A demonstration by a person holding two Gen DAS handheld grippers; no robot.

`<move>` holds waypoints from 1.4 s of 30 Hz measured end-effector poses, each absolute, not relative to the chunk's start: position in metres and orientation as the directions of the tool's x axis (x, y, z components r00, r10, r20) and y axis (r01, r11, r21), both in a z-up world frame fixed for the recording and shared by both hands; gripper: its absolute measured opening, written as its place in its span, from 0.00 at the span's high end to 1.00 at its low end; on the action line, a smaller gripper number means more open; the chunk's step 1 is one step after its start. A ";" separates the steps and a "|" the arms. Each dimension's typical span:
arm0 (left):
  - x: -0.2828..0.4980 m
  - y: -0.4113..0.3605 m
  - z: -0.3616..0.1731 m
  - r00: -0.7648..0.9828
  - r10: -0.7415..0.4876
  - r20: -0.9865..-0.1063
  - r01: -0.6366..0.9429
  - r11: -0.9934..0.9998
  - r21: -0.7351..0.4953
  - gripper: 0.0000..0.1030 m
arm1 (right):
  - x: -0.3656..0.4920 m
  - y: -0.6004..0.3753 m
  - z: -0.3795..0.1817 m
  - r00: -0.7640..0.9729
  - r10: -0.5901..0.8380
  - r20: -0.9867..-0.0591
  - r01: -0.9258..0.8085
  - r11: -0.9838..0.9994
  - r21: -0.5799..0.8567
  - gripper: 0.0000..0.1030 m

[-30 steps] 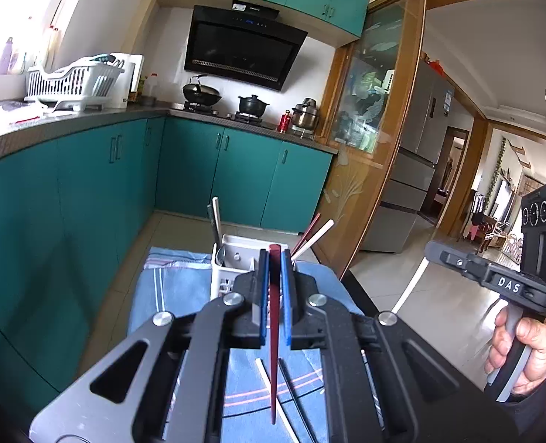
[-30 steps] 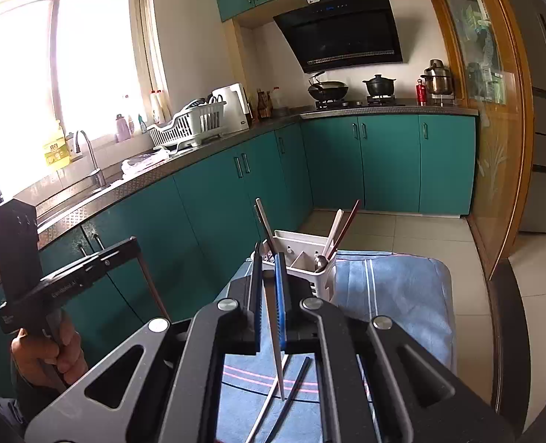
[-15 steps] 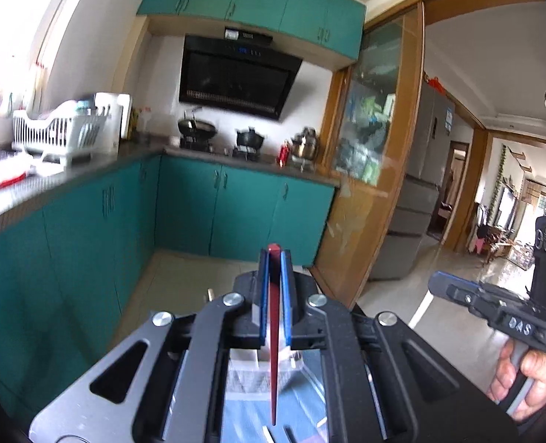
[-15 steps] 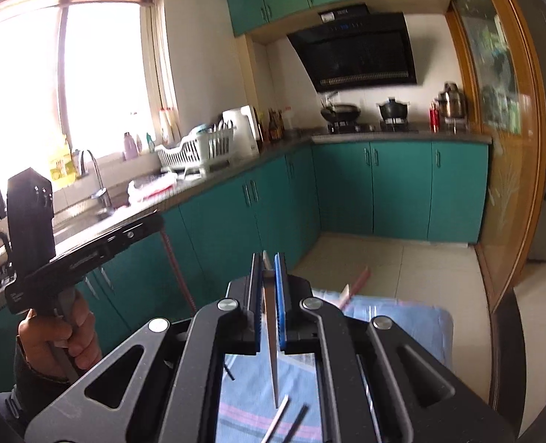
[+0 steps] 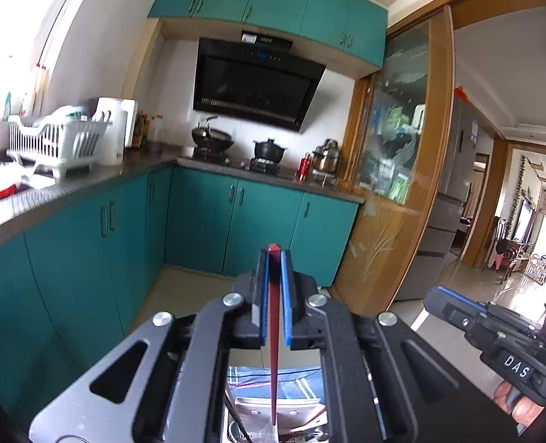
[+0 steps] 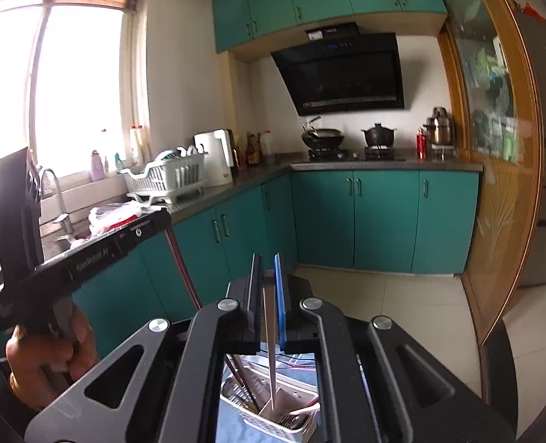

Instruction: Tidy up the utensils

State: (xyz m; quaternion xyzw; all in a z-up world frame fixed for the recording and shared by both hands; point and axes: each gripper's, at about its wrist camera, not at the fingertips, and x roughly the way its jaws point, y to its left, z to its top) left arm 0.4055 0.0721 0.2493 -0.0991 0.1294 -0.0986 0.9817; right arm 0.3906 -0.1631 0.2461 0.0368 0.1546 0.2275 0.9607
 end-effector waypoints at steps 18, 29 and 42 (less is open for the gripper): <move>0.380 0.099 0.124 0.943 -0.150 -0.297 0.070 0.962 -0.263 0.23 | 0.363 -0.185 0.175 0.896 0.359 -0.260 -0.333 0.933 0.138 0.45; 0.209 0.091 0.067 0.836 -0.132 -0.533 0.026 0.979 -0.203 0.07 | 0.202 -0.216 0.115 0.859 0.373 -0.352 -0.318 0.925 0.207 0.17; 0.122 0.052 0.029 0.789 -0.032 -0.614 -0.006 0.998 -0.059 0.07 | 0.135 -0.206 0.013 0.767 0.334 -0.547 -0.269 0.943 0.198 0.17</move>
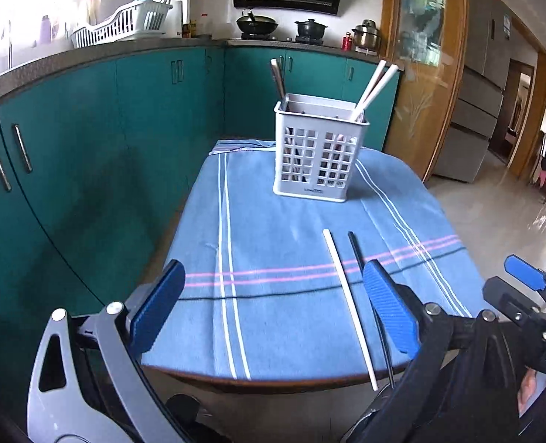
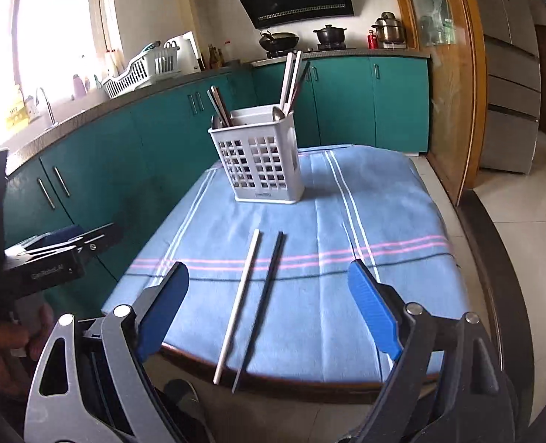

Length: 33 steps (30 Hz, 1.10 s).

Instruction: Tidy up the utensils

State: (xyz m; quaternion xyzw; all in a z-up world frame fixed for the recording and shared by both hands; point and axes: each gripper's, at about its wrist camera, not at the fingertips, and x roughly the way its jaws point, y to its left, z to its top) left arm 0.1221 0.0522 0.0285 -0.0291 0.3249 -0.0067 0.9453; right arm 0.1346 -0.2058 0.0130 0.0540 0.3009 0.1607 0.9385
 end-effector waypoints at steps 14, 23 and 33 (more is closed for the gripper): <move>0.111 0.036 0.032 0.777 -0.036 -0.628 0.014 0.999 -0.039 0.07 | 0.119 -0.213 0.011 0.772 0.331 -0.543 -0.266 0.944 0.198 0.17; 0.117 0.036 0.027 0.764 -0.044 -0.643 0.017 0.999 -0.047 0.07 | 0.120 -0.215 0.010 0.771 0.330 -0.545 -0.265 0.944 0.196 0.17; 0.232 0.009 -0.024 0.592 -0.104 -0.799 0.045 0.994 -0.096 0.28 | 0.150 -0.221 -0.011 0.742 0.308 -0.596 -0.243 0.951 0.189 0.17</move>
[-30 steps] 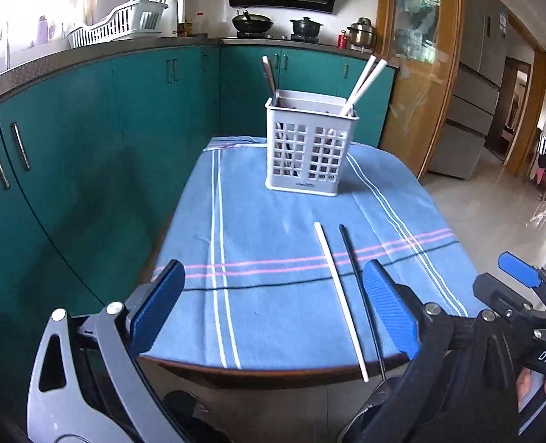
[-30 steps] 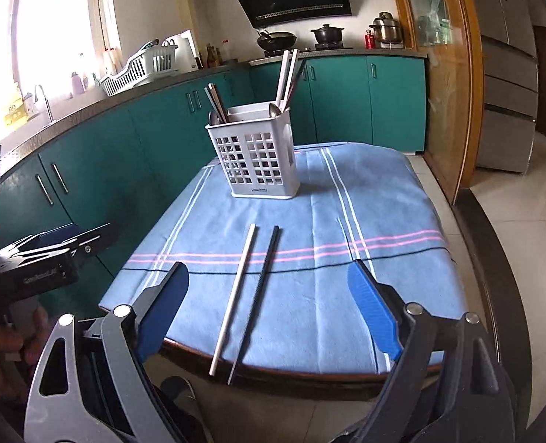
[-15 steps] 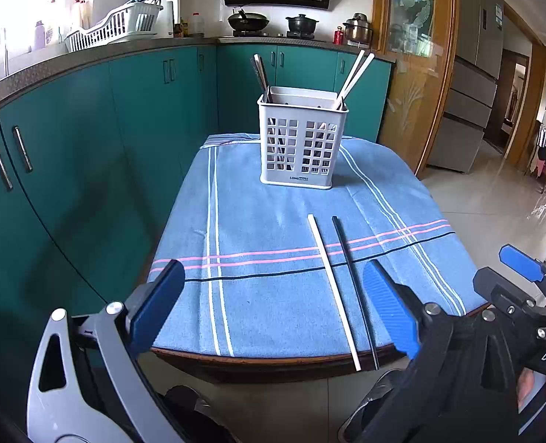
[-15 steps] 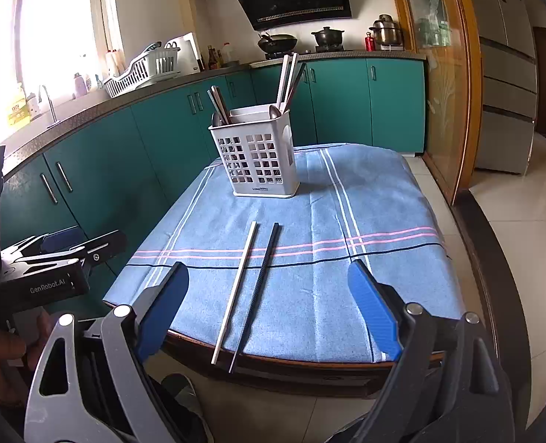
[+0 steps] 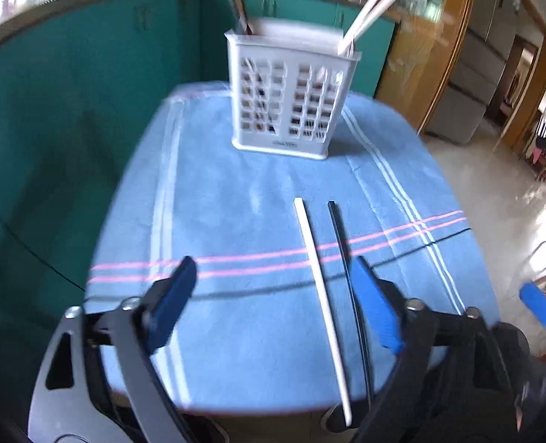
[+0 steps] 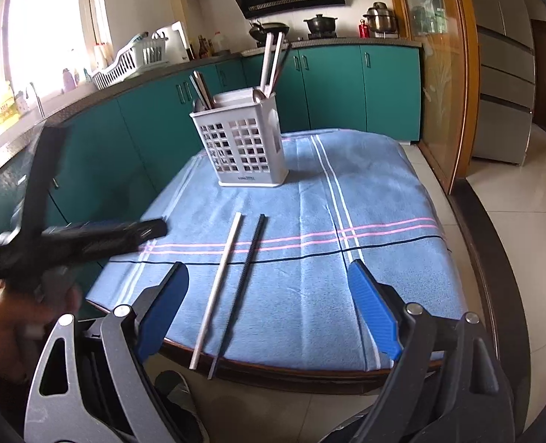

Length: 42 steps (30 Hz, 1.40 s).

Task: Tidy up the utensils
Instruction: 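Grasp the white chopstick with the left tool while the right tool grasps the dark chopstick, then lift both chopsticks over the white holder and open both tools to drop them in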

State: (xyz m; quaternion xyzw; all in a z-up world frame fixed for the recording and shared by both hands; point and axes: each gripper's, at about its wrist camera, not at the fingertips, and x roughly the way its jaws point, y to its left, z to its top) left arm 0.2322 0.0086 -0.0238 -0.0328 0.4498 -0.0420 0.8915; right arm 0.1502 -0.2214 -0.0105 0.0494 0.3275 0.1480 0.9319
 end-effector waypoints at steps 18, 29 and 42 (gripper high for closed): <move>0.361 -0.008 -0.093 0.418 -0.138 -0.898 0.038 0.990 -0.135 0.77 | 0.285 -0.187 -0.050 0.583 0.299 -0.756 -0.299 0.944 0.143 0.38; 0.353 0.068 -0.066 0.510 -0.322 -0.798 0.046 0.936 -0.348 0.92 | 0.350 -0.131 -0.088 0.448 0.276 -0.850 -0.324 0.937 0.134 0.69; 0.270 0.094 0.054 0.738 -0.329 -0.589 0.173 0.936 -0.306 0.93 | 0.329 -0.124 -0.050 0.500 0.329 -0.801 -0.345 0.924 0.164 0.94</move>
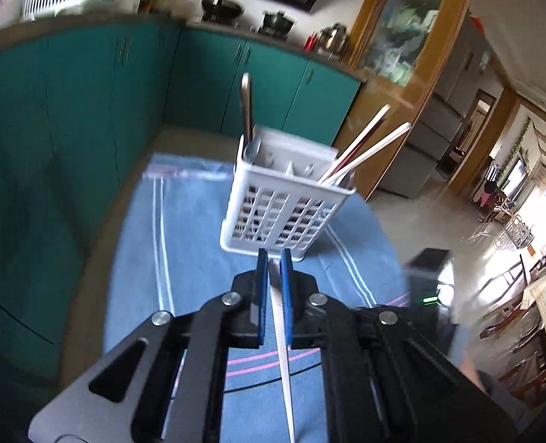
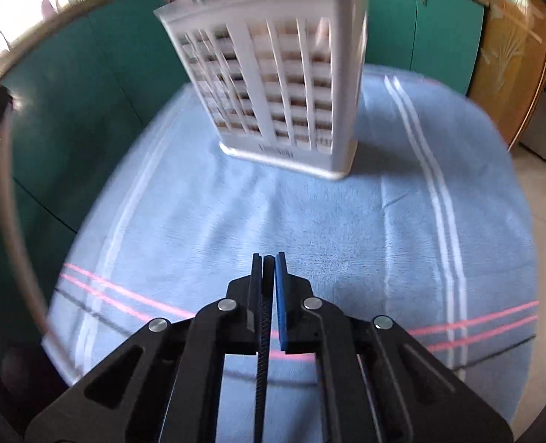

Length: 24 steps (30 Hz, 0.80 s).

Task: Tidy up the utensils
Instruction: 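Lift both chopsticks over the white holder and open both tools to drop them in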

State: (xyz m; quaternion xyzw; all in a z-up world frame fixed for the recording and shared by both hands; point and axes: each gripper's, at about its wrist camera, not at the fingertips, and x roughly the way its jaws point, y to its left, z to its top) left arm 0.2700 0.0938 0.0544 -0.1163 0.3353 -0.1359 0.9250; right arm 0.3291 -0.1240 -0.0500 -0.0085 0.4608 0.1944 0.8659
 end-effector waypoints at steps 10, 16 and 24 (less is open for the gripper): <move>0.213 0.097 0.125 0.807 -0.317 -0.499 0.221 0.945 -0.243 0.94 | 0.243 -0.175 0.061 0.633 0.443 -0.635 -0.394 0.890 0.228 0.94; 0.203 0.093 0.165 0.825 -0.309 -0.474 0.249 0.950 -0.187 0.94 | 0.223 -0.182 0.119 0.682 0.498 -0.535 -0.443 0.864 0.239 0.94; 0.230 0.078 0.225 0.846 -0.301 -0.440 0.263 0.953 -0.147 0.94 | 0.244 -0.175 0.208 0.742 0.524 -0.418 -0.490 0.850 0.195 0.94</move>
